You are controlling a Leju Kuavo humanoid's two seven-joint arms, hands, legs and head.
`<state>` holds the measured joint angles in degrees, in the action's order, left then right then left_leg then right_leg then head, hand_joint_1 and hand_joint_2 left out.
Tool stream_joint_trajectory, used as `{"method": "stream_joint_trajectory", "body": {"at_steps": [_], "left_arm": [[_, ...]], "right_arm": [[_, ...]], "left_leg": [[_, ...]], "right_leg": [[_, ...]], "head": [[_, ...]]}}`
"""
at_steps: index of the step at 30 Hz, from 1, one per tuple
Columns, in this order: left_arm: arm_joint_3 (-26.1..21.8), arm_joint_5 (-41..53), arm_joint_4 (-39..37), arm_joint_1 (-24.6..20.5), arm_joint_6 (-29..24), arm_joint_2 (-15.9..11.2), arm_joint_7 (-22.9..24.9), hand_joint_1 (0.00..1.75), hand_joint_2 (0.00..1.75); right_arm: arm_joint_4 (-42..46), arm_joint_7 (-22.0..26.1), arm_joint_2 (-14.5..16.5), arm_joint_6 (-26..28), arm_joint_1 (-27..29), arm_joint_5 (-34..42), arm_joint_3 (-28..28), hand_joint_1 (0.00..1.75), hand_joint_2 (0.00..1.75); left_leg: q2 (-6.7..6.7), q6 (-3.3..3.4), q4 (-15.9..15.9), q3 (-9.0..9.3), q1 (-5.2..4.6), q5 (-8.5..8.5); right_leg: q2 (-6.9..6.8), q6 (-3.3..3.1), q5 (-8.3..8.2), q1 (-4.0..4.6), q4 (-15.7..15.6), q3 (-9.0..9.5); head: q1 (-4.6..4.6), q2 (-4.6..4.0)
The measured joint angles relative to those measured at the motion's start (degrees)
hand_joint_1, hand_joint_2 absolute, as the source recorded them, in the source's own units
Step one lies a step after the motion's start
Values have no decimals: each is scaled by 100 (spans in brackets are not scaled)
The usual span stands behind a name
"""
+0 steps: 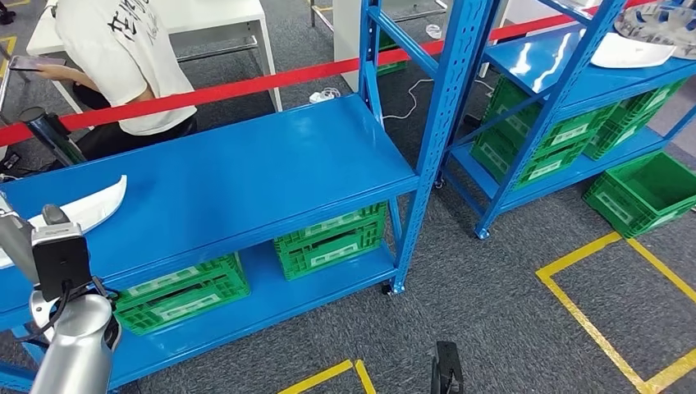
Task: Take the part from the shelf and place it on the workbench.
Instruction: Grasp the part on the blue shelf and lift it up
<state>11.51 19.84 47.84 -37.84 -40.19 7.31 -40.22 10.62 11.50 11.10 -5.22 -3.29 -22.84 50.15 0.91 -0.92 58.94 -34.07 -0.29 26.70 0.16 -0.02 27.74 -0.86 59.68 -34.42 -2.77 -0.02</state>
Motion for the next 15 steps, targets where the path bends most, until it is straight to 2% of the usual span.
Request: {"method": "stream_joint_trajectory", "body": {"at_steps": [2, 3, 4, 6, 7, 8, 9, 11, 12, 13, 15], "left_arm": [[29, -18, 2, -8, 0, -2, -1, 0, 0], [47, -27, 2, -14, 0, -4, -2, 0, 0], [68, -37, 2, -14, 0, -9, -2, 0, 0], [107, -67, 1, 18, 0, -22, -2, 0, 0], [118, -86, 0, 48, 0, -29, -1, 0, 0], [125, -102, 1, 72, 0, -36, 0, 0, 0], [134, -116, 2, 86, 0, -41, 0, 0, 0], [167, -155, 7, 84, 0, -52, 0, 0, 0], [193, -188, 7, 78, 0, -56, 1, 0, 0], [225, -234, 5, 74, 1, -60, 1, 0, 0], [304, -336, -7, 75, 4, -70, 1, 0, 0]], "right_arm": [[0, 1, -1, 0, 8, -27, -2, 0, 0], [0, 0, -3, 1, 9, -45, -3, 0, 0], [0, -3, -5, 3, 9, -63, -4, 0, 0], [0, -15, -9, 6, 7, -88, -8, 0, 0], [0, -21, -9, 7, 9, -95, -9, 0, 0], [0, -25, -9, 7, 14, -98, -10, 0, 0], [0, -26, -9, 7, 19, -98, -10, 0, 0], [-1, -25, -8, 8, 22, -97, -11, 0, 0], [-1, -26, -8, 9, 16, -96, -11, 0, 0], [-1, -28, -8, 13, 9, -92, -11, 0, 0], [0, -44, -10, 36, 1, -81, -11, 0, 0]], "left_leg": [[-12, -68, 44, -14, 8, 45], [-21, -102, 198, -83, 12, 125], [-31, -131, 471, -218, 20, 246], [-42, -171, 1254, -646, 32, 516], [-45, -179, 1533, -831, 36, 553], [-47, -177, 1625, -932, 38, 485], [-48, -164, 1473, -910, 39, 301], [-48, -109, 740, -624, 32, -180], [-49, -74, 384, -460, 19, -326], [-50, -42, 150, -348, 8, -378], [-43, -23, -8, -271, -1, -338]], "right_leg": [[3, -65, -2, -23, -38, 46], [3, -98, 3, -37, -59, 83], [1, -128, 16, -44, -72, 121], [1, -167, 62, -42, -76, 179], [4, -175, 91, -41, -75, 208], [9, -175, 121, -40, -74, 244], [14, -171, 155, -39, -74, 288], [19, -144, 232, -32, -75, 388], [21, -118, 270, -24, -72, 421], [21, -91, 299, -17, -72, 433], [17, -72, 323, 3, -70, 428]], "head": [[4, -1], [9, 0], [14, 1], [20, 2], [21, 2], [21, 2], [21, 1], [21, 1], [25, 1], [27, 1], [29, 1]]}}
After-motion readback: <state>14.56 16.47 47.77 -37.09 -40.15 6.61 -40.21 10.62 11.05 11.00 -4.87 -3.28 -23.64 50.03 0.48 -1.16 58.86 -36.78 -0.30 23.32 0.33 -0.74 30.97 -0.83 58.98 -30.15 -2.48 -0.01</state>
